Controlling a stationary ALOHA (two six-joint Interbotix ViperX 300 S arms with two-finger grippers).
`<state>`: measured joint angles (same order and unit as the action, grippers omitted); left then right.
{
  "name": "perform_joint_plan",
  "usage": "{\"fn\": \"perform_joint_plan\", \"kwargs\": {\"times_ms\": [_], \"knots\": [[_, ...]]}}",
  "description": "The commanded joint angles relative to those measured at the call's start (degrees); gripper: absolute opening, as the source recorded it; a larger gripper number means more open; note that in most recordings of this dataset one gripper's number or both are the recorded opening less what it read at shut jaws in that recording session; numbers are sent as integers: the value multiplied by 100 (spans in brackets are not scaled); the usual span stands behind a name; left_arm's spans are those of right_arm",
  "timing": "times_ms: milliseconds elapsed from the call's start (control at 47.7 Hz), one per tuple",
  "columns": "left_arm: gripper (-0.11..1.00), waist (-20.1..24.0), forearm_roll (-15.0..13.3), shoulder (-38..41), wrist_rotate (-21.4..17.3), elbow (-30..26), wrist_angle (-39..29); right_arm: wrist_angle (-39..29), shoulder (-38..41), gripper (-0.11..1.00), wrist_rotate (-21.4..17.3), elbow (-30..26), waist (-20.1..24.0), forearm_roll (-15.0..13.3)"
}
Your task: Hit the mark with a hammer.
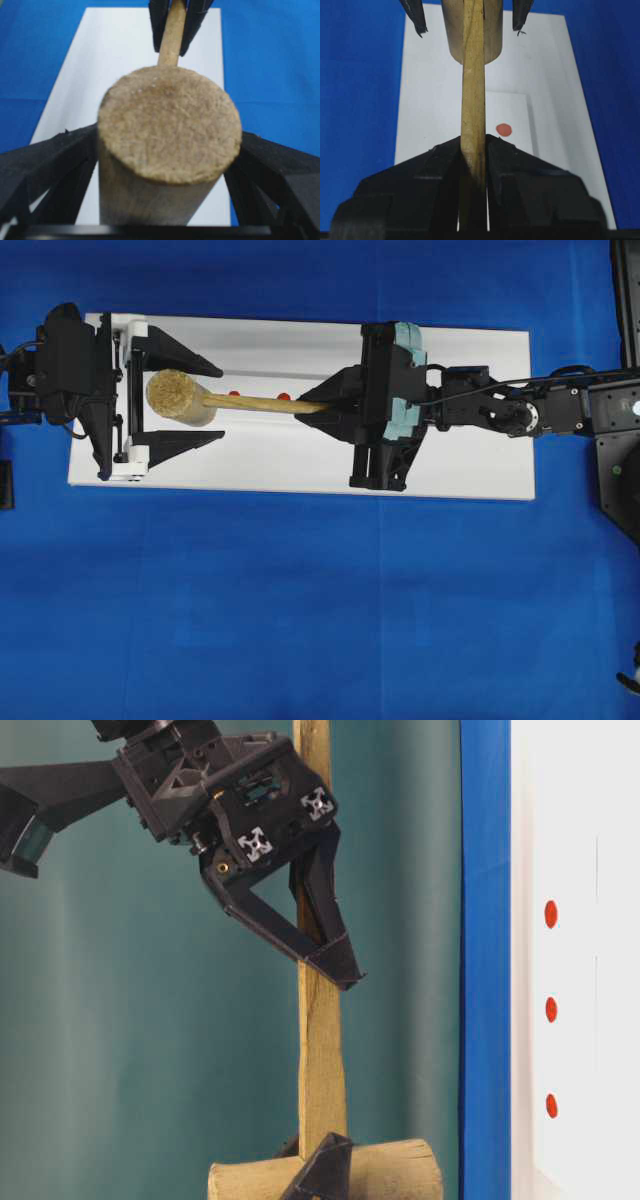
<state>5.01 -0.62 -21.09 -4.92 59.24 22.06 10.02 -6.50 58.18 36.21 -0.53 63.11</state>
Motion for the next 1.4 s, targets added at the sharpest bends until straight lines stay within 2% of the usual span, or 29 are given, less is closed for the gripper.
{"fn": "perform_joint_plan", "kwargs": {"times_ms": [0,84,210,230,880,943,1152,1215,1257,1320,1383], "knots": [[91,9,9,-53,-44,-105,0,35,-88,3,9,-193,9,-35],[79,0,9,-26,-88,-114,-18,18,-88,3,9,-193,9,-35],[45,-9,9,-18,-114,-123,-18,-79,-88,3,9,-211,0,-35],[43,-9,9,-26,-114,-114,-18,-88,-88,3,0,-220,9,-35],[45,-9,-9,-70,-18,-70,-18,-316,-79,5,-26,-220,9,-18],[45,-9,-18,-70,-9,-62,-26,-308,-88,14,-44,-220,9,-18],[45,-9,-26,-79,18,-79,-132,-246,-123,75,-18,-193,9,-26],[45,-9,-26,-79,35,-79,-141,-246,-141,90,-18,-185,0,-26],[45,-9,-26,-70,70,-79,-158,-237,-158,92,-9,-185,9,-35],[45,-9,-35,-79,123,-79,-167,-237,-176,86,0,-185,9,-35],[45,-9,-44,-88,229,-88,-167,-237,-211,87,18,-185,9,-44]]}}
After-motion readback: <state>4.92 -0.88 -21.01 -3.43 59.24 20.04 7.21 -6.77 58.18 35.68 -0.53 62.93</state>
